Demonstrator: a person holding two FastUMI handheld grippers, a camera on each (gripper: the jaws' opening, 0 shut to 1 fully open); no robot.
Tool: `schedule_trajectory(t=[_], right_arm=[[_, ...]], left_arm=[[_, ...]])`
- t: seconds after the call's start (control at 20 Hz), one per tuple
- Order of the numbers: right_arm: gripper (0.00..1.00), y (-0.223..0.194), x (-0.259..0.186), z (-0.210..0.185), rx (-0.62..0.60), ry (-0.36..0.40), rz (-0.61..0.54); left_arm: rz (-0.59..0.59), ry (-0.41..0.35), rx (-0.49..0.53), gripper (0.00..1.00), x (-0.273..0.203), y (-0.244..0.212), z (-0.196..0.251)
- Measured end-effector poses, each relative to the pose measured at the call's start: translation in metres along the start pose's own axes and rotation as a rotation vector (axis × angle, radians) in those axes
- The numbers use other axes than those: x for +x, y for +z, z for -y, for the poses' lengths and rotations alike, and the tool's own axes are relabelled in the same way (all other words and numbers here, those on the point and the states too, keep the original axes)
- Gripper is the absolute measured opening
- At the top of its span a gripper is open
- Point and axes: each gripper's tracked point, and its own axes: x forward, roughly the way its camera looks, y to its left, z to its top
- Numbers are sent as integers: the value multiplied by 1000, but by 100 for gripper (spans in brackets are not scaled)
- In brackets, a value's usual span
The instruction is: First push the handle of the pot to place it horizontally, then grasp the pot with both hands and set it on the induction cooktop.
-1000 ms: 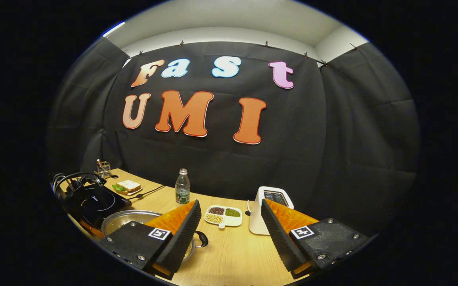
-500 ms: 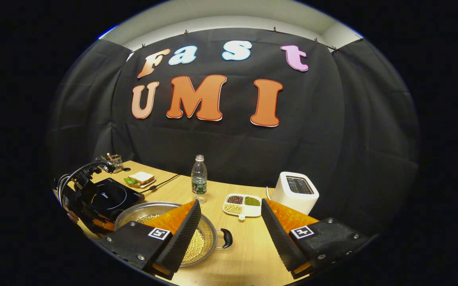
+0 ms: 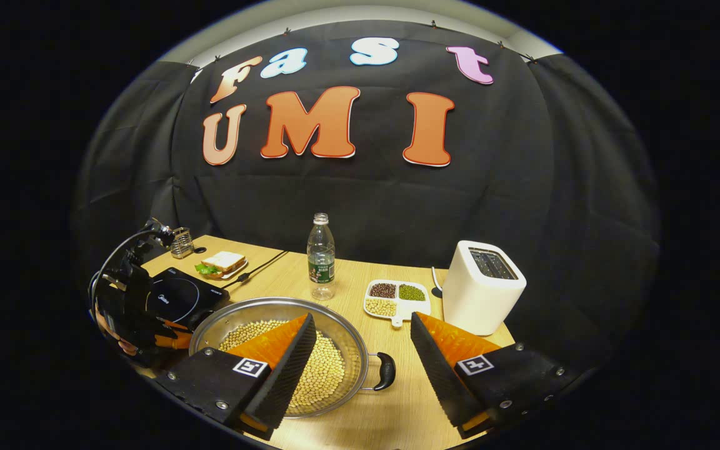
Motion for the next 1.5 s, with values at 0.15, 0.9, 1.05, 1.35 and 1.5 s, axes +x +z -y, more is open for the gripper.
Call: schedule_trajectory(t=[0.15,0.9,1.05,1.35,1.5], right_arm=[[95,-9,7,1,10,-15,-33],[95,-40,24,17,56,-39,-161],[95,-46,25,16,70,-34,-191],[95,-55,27,18,105,-22,-251],[95,-63,30,22,99,-32,-277]], left_arm=[[27,-12,25,8,9,9,1],[202,-35,227,60,-50,72,-1],[233,-91,172,94,-59,101,8],[98,-177,52,94,-40,120,17],[32,-190,31,97,-20,107,24]])
